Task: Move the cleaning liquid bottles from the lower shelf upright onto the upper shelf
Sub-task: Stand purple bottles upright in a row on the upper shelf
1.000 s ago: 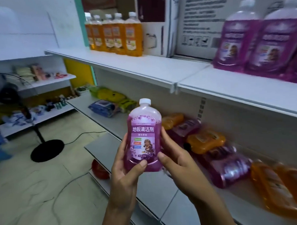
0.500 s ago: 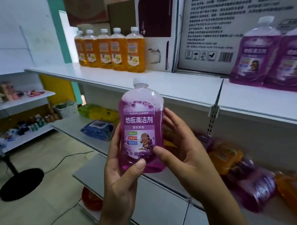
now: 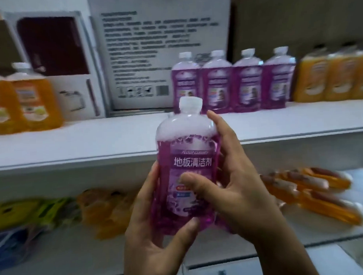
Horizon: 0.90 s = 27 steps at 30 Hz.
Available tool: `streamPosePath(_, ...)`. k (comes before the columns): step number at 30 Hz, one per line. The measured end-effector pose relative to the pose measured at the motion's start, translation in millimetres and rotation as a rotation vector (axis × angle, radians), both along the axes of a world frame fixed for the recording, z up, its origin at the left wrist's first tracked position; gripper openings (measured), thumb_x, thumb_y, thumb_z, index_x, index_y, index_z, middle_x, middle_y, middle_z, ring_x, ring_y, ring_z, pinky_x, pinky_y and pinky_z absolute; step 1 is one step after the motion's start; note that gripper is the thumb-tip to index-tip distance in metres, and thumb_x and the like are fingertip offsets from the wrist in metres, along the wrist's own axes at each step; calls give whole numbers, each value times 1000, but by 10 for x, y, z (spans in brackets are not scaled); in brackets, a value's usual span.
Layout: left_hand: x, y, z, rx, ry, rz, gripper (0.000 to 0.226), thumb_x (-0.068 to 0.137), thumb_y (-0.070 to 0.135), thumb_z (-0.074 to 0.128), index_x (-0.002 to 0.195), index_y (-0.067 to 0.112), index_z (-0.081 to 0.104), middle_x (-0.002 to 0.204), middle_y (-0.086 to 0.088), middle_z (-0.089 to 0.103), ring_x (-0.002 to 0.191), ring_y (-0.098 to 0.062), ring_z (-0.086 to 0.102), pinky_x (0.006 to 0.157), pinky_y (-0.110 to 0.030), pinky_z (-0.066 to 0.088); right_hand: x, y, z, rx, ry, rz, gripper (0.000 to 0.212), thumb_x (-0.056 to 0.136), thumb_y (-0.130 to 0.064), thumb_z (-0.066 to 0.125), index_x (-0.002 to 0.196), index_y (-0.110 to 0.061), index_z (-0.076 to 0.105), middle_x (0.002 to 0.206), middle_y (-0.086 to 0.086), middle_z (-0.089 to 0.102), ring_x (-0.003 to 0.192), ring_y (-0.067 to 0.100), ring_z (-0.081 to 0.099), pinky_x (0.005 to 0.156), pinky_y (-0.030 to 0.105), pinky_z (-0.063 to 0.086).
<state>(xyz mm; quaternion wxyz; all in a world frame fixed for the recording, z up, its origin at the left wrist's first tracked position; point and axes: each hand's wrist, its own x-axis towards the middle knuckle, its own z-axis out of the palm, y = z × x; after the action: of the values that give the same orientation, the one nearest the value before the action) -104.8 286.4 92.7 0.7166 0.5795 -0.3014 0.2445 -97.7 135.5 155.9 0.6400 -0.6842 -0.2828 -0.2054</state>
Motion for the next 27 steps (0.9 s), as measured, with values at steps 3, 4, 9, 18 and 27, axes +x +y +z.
streamPosePath(3,128,-307,225,37,-73,-116,84,71,19,79,144,44,45,140,13,59,124,-13,61,94,-25,52,-71,-308,233,77,-18,-54,86,85,-16,77,151,-40,28,141,-5,56,122,17,63,89,35,58)
streamPosePath(4,174,-392,307,62,-88,-156,85,72,19,78,145,45,42,141,14,57,125,-12,60,95,-24,51,-103,-407,310,83,-44,-96,85,85,-14,76,151,-39,29,141,-7,55,123,16,62,87,35,59)
streamPosePath(9,434,-830,700,298,-202,-264,94,83,21,77,155,37,20,149,28,40,134,1,47,100,-17,47,-194,-814,593,32,-162,-379,78,88,-10,72,150,-39,34,149,-9,40,128,17,56,77,40,63)
streamPosePath(18,808,-1597,1119,600,-275,-407,115,81,23,81,158,26,-5,148,3,47,129,-6,53,105,-37,50,-154,-1447,846,-420,-184,-811,91,84,-13,77,150,-47,24,150,-14,21,131,8,43,82,9,53)
streamPosePath(27,1037,-2141,1345,648,-99,-409,103,84,6,77,155,31,6,139,6,50,123,-11,58,79,-17,57,158,-1916,1000,-585,-147,-931,86,81,-14,81,144,-46,31,150,-8,20,125,10,35,66,-4,44)
